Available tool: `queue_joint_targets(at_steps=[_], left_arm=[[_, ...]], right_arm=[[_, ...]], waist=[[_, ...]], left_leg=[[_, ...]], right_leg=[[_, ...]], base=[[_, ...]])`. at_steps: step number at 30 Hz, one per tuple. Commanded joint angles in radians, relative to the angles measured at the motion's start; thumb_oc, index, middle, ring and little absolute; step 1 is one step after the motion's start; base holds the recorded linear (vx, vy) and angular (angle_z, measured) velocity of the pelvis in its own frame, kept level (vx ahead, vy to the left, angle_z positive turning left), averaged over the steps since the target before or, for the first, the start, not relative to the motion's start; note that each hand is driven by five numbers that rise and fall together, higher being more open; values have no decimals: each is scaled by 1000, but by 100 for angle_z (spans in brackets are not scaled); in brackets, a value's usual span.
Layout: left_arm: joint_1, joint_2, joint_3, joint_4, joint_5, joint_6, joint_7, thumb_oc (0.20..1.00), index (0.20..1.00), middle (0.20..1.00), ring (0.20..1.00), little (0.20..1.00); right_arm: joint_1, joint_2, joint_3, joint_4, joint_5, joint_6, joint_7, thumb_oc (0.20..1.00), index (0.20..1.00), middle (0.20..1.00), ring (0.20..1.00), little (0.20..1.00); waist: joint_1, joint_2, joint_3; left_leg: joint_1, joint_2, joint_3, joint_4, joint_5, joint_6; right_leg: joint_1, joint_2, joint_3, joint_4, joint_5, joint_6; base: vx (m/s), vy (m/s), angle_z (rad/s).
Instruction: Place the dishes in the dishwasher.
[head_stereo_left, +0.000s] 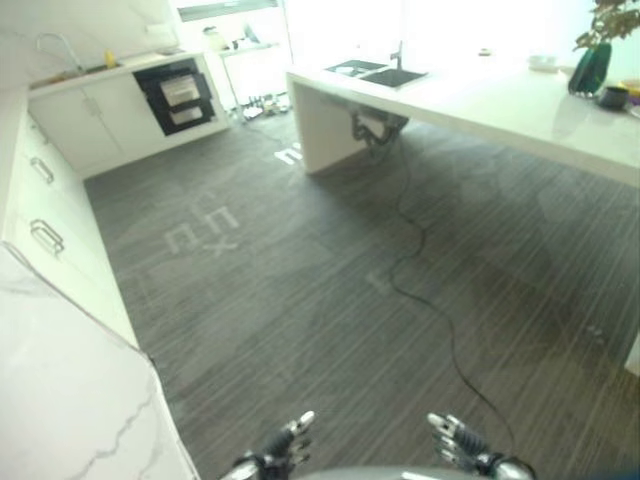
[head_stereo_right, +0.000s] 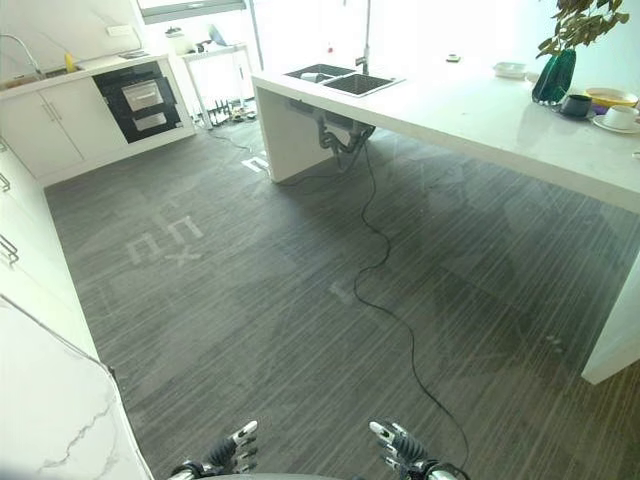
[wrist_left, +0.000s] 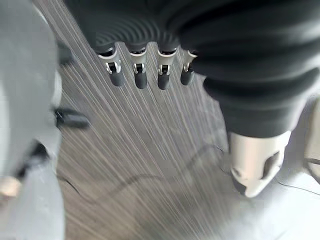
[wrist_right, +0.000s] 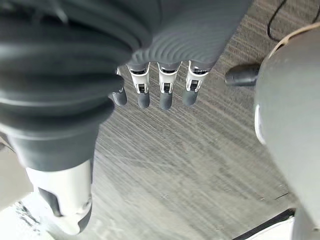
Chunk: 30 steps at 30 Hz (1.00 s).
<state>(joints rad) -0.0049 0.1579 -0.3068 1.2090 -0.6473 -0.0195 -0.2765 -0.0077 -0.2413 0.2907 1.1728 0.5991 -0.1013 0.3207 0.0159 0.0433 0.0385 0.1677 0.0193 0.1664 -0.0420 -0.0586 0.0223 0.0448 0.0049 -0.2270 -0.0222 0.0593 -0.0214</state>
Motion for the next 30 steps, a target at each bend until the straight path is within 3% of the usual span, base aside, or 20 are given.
queue_joint_targets(at_steps=[1, 4, 9, 12, 17, 20, 23, 30], left_arm=[[-64, 1, 39, 56, 23, 31, -4, 1000, 1000, 1000, 1000, 1000], [-53, 2, 53, 78, 48, 63, -35, 1000, 1000, 1000, 1000, 1000], [-39, -6, 66, 96, 18, 49, -71, 1000, 1000, 1000, 1000, 1000], [-36, -4, 74, 100, 34, 97, -137, 1000, 1000, 1000, 1000, 1000], [-48, 5, 58, 105, 56, 47, -91, 1000, 1000, 1000, 1000, 1000], [-52, 7, 61, 95, 20, 11, -97, 1000, 1000, 1000, 1000, 1000], [-57, 8, 62, 78, -22, 15, -111, 1000, 1000, 1000, 1000, 1000], [-88, 26, 34, -19, -46, -60, -97, 1000, 1000, 1000, 1000, 1000]], right_arm=[[-71, 24, 6, 74, 3, -10, 14, 1000, 1000, 1000, 1000, 1000], [-62, 23, -6, 84, 11, -24, 12, 1000, 1000, 1000, 1000, 1000], [-62, 24, -22, 87, 27, -25, 27, 1000, 1000, 1000, 1000, 1000], [-61, 24, -27, 92, 3, -47, 58, 1000, 1000, 1000, 1000, 1000], [-63, 17, -20, 82, 31, -89, 94, 1000, 1000, 1000, 1000, 1000], [-66, 11, -32, 81, 66, -81, 87, 1000, 1000, 1000, 1000, 1000], [-69, 7, -43, 81, 88, -72, 80, 1000, 1000, 1000, 1000, 1000], [-92, -15, -8, -7, 80, -133, 81, 1000, 1000, 1000, 1000, 1000]], waist=[[-7, -50, 3], [-7, -50, 2], [-10, -45, 3], [-13, -47, 4], [-17, -49, 1], [-19, -48, 1], [-22, -47, 3], [-27, -48, 10]], left_leg=[[-25, 28, 5, -45, 51, -41], [-26, 28, 5, -45, 53, -42], [-30, 28, 6, -45, 53, -40], [-30, 26, 1, -45, 50, -39], [-31, 26, 3, -45, 51, -41], [-33, 24, -3, -45, 51, -40], [-33, 24, -13, -45, 53, -39], [-30, 38, -22, -45, 65, -44]], right_leg=[[101, -100, 13, -65, -21, 115], [101, -98, 10, -65, -21, 114], [95, -96, 17, -65, -23, 110], [95, -92, 26, -65, -24, 108], [94, -89, 28, -65, -24, 109], [93, -83, 38, -65, -26, 106], [93, -74, 53, -65, -28, 100], [97, -55, 65, -58, -39, 87]], base=[[25, -30, 4], [12, -24, 5], [1, -2, 1], [0, 0, 0], [0, 0, 0], [0, 0, 0], [-2, -23, 3], [16, -82, 4]])
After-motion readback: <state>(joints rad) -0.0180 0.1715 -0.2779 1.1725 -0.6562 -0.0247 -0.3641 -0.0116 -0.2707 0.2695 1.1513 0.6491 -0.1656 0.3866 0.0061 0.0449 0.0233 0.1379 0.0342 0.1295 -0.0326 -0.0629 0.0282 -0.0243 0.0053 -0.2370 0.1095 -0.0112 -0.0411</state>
